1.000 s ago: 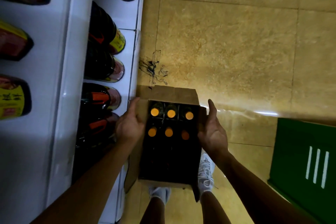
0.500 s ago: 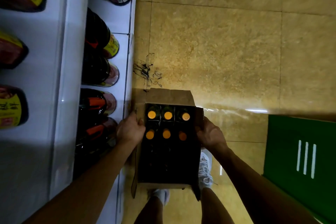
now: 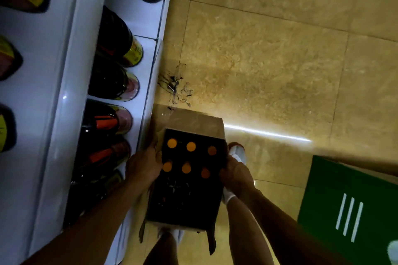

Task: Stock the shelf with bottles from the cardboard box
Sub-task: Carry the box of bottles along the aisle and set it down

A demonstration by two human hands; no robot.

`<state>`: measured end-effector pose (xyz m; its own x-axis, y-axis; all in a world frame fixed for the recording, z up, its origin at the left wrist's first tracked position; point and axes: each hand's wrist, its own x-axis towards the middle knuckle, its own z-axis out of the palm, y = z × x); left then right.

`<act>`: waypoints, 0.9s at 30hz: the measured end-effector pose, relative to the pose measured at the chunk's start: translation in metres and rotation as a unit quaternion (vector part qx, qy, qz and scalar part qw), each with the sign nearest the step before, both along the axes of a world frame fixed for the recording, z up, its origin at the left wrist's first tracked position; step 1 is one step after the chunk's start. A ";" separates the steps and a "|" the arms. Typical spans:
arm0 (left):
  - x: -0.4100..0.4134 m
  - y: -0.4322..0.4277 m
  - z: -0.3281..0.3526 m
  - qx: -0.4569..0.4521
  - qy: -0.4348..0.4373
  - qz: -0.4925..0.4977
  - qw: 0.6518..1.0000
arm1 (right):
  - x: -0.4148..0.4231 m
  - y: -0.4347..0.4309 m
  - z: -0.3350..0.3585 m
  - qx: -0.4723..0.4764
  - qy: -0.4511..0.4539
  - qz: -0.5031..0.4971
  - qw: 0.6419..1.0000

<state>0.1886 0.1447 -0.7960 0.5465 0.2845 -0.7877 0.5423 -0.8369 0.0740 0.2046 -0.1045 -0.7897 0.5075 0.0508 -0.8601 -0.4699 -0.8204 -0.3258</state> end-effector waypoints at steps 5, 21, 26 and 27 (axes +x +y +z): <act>0.003 -0.004 0.006 0.025 0.025 -0.024 0.999 | 0.000 -0.006 -0.001 -0.004 0.000 -0.025 1.000; 0.081 -0.044 0.020 0.047 0.014 -0.011 0.999 | 0.092 -0.040 -0.003 -0.003 -0.053 0.025 0.998; 0.136 -0.060 0.021 0.037 -0.007 -0.003 0.999 | 0.142 -0.057 0.001 -0.010 -0.048 0.040 0.998; 0.149 -0.065 0.022 0.031 -0.015 -0.002 0.999 | 0.153 -0.062 0.001 -0.010 -0.047 0.039 0.998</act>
<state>0.3379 0.0799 -0.7744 0.5704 0.3290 -0.7525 0.5367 -0.8429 0.0383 0.3578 -0.1661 -0.7883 0.5818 0.0775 -0.8097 -0.3720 -0.8599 -0.3496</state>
